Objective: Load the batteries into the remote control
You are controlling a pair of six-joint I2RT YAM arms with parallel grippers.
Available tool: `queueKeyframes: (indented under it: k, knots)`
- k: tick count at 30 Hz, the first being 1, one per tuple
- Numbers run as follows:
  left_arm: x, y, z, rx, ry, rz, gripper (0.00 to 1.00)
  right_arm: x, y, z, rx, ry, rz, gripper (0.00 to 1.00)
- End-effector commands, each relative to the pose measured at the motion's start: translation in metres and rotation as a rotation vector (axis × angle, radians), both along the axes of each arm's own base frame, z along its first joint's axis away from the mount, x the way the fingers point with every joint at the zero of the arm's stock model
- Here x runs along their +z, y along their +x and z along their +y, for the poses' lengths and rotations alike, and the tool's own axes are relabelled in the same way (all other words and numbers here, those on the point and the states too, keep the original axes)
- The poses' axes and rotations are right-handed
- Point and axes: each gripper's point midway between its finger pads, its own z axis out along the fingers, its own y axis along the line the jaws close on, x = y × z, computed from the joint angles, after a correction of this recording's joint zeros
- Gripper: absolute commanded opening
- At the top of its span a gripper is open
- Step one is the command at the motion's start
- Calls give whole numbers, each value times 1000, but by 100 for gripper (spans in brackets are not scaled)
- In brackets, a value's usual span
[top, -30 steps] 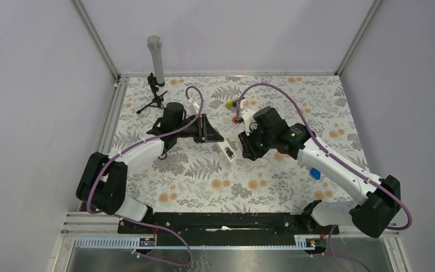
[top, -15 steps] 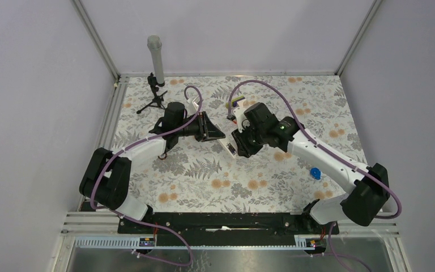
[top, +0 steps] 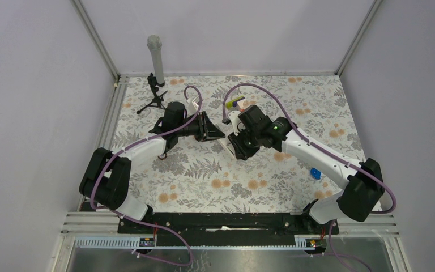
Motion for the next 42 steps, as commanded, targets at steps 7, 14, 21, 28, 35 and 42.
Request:
queueKeyframes:
  k: [7,14,21,28,35,42]
  knots:
    - [31,5,-6,-22,-51,-91,0,9,13,9,-7,-1,-51,34]
    - [32,3,-5,-29,-55,-93,0,10,14,14,-7,20,-51,34]
    - [32,0,-5,-33,-57,-92,0,7,16,14,-9,13,-53,34]
    - [33,-1,-5,-37,-60,-92,0,4,16,15,-12,12,-50,34]
    - [33,-2,-5,-40,-61,-91,0,3,18,17,-11,15,-50,34]
    - [36,0,-5,-31,-62,-96,0,3,15,17,6,16,-51,34]
